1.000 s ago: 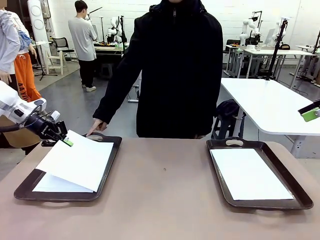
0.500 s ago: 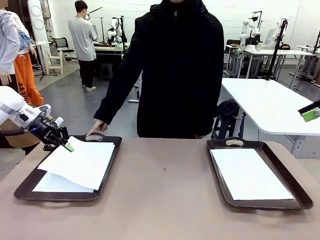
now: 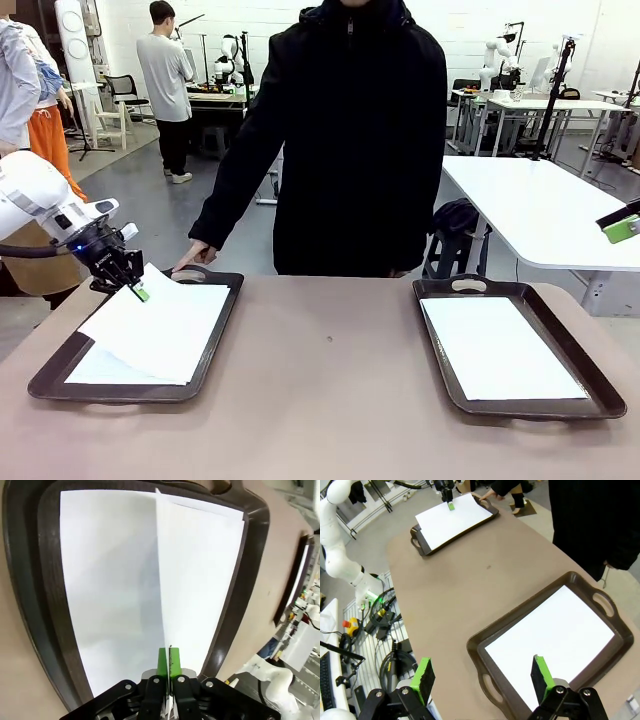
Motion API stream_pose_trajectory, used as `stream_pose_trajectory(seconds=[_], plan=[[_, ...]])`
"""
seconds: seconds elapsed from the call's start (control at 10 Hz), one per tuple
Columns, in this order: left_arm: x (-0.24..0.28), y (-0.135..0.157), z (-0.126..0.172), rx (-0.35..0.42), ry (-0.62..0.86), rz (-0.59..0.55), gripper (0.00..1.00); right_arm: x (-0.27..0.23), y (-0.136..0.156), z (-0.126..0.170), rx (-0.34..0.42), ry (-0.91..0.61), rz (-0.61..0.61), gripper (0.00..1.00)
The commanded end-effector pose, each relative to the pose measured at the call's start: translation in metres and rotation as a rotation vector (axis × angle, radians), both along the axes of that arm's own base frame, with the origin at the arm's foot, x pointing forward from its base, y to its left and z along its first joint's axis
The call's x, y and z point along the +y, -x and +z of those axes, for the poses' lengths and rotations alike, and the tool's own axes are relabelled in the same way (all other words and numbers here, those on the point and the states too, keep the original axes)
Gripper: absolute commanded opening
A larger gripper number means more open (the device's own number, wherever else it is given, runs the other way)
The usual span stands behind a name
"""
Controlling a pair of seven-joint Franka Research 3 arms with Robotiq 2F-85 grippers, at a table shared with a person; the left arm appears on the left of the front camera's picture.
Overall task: Sort the A4 documents.
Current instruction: Place the A4 Paper in the designated Handle tray.
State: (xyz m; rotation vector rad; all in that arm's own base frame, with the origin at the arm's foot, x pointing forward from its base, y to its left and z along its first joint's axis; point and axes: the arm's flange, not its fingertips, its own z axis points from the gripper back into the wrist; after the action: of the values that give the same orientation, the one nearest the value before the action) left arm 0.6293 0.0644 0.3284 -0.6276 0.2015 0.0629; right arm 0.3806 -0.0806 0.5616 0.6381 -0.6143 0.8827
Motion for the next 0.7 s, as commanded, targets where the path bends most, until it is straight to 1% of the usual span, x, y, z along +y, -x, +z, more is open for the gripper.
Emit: stream_pose_trajectory(seconds=[0.0, 0.4, 0.6], plan=[[-0.012, 0.010, 0.003, 0.016, -0.110, 0.013, 0.01, 0.000, 0.000, -0.001, -0.001, 0.000, 0.000, 1.00], [-0.018, -0.001, -0.009, 0.077, -0.193, 0.009, 0.01, 0.000, 0.000, -0.001, -0.001, 0.000, 0.000, 1.00], [-0.017, -0.002, -0.011, 0.076, -0.230, 0.030, 0.01, 0.000, 0.000, -0.001, -0.001, 0.000, 0.000, 1.00]])
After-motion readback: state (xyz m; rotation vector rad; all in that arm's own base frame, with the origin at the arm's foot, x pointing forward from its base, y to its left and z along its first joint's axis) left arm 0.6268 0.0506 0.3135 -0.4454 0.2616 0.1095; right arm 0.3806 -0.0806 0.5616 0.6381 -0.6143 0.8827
